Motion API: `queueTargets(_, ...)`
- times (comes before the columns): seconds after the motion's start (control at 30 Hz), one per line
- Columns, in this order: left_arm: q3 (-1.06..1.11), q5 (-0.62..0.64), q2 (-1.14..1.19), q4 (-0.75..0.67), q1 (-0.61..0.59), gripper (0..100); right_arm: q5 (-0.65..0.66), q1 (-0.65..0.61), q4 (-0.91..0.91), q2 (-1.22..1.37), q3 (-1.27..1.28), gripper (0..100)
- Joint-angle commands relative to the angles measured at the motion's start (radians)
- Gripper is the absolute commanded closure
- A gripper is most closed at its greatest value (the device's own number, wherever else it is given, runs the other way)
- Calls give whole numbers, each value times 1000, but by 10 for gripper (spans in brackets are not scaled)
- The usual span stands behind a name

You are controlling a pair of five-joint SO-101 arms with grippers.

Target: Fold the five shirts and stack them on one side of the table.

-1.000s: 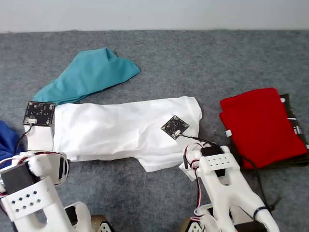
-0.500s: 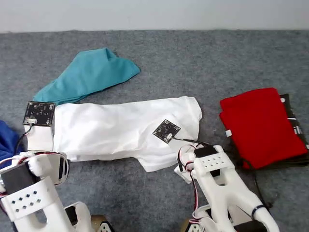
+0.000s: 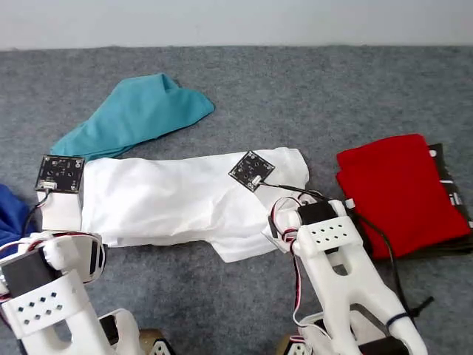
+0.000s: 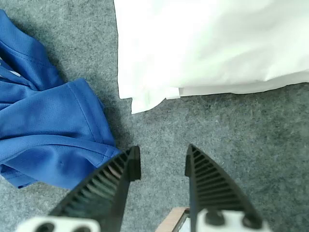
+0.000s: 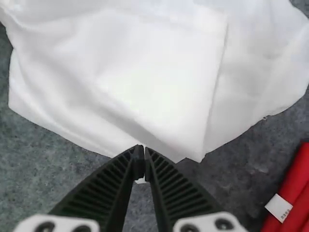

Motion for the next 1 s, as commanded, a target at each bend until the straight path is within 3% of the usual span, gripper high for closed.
queueTargets(0.0, -4, -9, -12, -12, 5, 839, 6, -1, 70, 1, -29, 967)
queueTargets(0.13, -4, -9, -12, -12, 5, 839, 6, 4, 229, -8, -28, 864)
queueTargets(0.33, -4, -9, -12, -12, 5, 839, 5, 5, 242, -1, -26, 853)
queueTargets(0.67, -4, -9, -12, -12, 5, 839, 5, 7, -10, 1, 150, 854)
queueTargets(0.97, -4, -9, -12, -12, 5, 839, 3, 7, -111, 2, 155, 856)
